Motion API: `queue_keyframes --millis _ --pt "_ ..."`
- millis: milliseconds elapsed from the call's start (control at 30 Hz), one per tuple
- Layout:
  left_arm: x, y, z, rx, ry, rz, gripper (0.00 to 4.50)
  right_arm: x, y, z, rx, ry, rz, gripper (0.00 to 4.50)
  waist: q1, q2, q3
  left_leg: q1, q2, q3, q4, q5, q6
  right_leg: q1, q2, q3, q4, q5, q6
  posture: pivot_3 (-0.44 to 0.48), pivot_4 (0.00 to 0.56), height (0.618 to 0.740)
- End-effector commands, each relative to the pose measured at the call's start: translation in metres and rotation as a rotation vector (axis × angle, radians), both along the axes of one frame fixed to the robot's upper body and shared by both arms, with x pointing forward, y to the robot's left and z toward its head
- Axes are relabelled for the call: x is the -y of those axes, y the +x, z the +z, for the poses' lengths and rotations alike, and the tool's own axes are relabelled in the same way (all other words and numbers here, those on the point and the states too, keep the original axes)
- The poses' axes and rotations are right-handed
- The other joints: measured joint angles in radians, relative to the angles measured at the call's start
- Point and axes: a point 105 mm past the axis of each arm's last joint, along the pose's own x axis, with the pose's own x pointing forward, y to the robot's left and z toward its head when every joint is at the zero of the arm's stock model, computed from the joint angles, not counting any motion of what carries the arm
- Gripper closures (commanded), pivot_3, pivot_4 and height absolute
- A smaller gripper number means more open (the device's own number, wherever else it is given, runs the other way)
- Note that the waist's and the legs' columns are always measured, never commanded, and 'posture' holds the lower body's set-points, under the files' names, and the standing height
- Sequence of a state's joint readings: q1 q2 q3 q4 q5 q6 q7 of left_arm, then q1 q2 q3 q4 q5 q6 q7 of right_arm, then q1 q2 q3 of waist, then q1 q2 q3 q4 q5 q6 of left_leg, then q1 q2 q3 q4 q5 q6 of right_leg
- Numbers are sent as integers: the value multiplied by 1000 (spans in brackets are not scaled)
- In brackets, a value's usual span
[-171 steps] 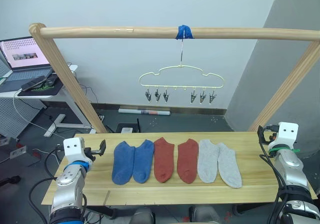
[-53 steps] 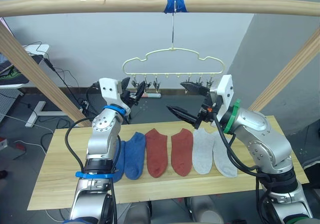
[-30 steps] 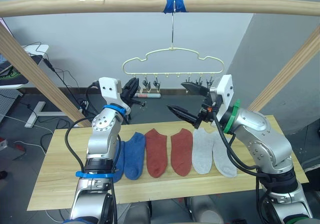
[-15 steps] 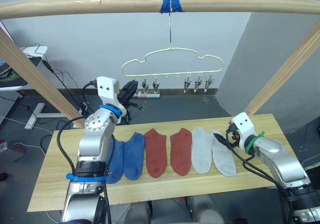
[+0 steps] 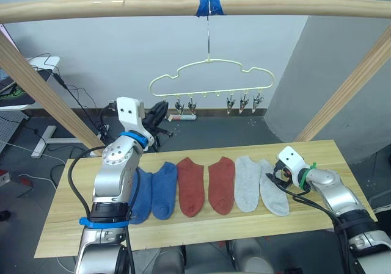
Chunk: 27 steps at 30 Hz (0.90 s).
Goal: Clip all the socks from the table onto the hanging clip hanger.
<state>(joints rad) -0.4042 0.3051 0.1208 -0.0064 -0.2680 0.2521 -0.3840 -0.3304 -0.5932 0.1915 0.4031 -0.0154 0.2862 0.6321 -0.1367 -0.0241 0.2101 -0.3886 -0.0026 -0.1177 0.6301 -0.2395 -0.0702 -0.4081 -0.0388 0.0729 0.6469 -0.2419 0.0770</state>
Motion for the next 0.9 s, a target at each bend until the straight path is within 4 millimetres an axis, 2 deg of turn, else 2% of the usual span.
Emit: queue_keyframes --millis 33,167,267,633,800,867,900 --pt "-3 -3 6 21 1 11 4498 -4 -2 -1 -39 29 26 0 0 0 0 0 0 0 0 0 0 0 0 0 0 0 0 -129 203 740" --pt "-4 -3 6 20 2 15 4498 -6 -2 -2 -44 34 38 0 0 0 0 1 0 0 0 0 0 1 0 0 0 0 0 -123 209 740" --pt "-4 -3 7 20 3 17 4500 -6 -2 -2 -42 31 42 573 0 0 0 3 0 0 0 0 0 3 0 0 0 0 1 -122 210 740" --pt "-3 -3 6 17 -1 17 4500 4 -16 -11 -61 1 50 4485 3 0 0 4 0 0 0 0 0 3 0 0 0 0 1 -125 211 740" --pt "-2 -2 6 14 -3 15 4500 9 -19 -10 -56 -2 46 4485 4 0 0 4 0 0 0 0 0 3 0 0 0 0 1 -124 214 740" --pt "-2 -1 6 -8 -26 1 4500 18 -22 4 -18 3 26 4485 6 1 1 4 0 1 0 0 0 3 0 0 0 -1 1 -124 214 740" --pt "-2 -1 4 -47 -65 -22 4500 22 -27 17 3 8 31 4485 9 3 2 4 0 0 0 0 0 4 0 0 0 -1 2 -123 215 740"
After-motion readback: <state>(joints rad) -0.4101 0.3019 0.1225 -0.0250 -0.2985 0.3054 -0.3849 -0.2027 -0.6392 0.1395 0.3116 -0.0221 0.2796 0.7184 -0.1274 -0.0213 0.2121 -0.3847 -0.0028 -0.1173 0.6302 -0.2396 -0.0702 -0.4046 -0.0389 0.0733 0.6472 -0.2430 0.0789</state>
